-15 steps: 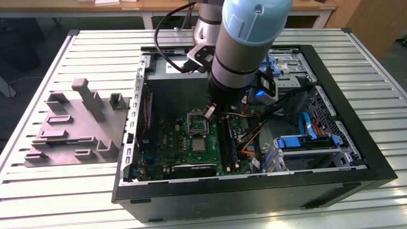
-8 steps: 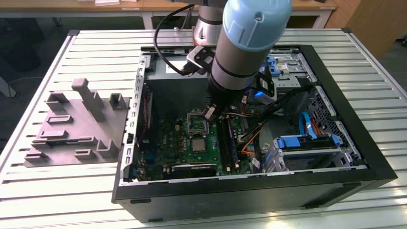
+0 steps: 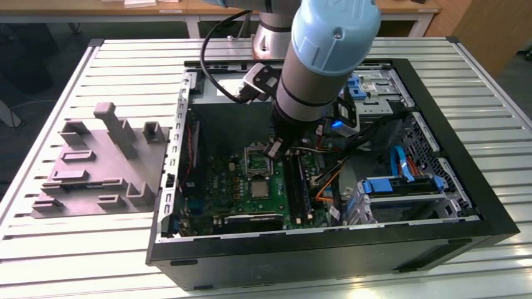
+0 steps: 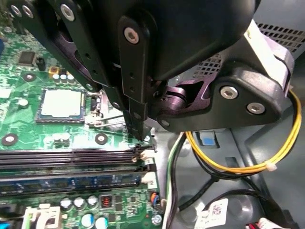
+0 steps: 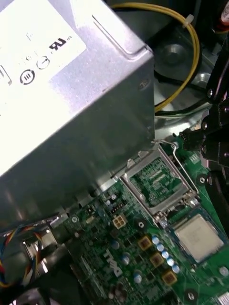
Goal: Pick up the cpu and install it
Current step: 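Close the cpu cover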
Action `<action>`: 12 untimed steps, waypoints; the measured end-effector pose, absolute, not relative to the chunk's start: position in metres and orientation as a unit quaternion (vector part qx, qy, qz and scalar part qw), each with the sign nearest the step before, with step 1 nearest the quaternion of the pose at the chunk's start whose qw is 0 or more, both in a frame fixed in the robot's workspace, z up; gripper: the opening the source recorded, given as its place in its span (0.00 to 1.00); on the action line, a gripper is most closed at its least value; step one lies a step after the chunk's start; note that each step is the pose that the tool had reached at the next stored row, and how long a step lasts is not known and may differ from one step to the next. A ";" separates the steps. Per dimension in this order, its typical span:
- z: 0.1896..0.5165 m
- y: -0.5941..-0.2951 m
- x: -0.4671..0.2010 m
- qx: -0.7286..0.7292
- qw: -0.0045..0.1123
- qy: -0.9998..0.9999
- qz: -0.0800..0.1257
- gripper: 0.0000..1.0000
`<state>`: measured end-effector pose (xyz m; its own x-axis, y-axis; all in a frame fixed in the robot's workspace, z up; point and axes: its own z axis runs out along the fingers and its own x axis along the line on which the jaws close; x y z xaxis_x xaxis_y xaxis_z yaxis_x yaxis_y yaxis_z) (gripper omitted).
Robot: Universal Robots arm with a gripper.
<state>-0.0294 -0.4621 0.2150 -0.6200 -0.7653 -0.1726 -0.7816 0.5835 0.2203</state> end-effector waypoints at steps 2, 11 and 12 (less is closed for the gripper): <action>0.213 -0.462 -0.029 -0.435 0.032 0.889 0.142 0.11; 0.204 -0.459 -0.029 -0.434 0.041 0.886 0.161 0.11; 0.204 -0.459 -0.029 -0.434 0.041 0.885 0.161 0.11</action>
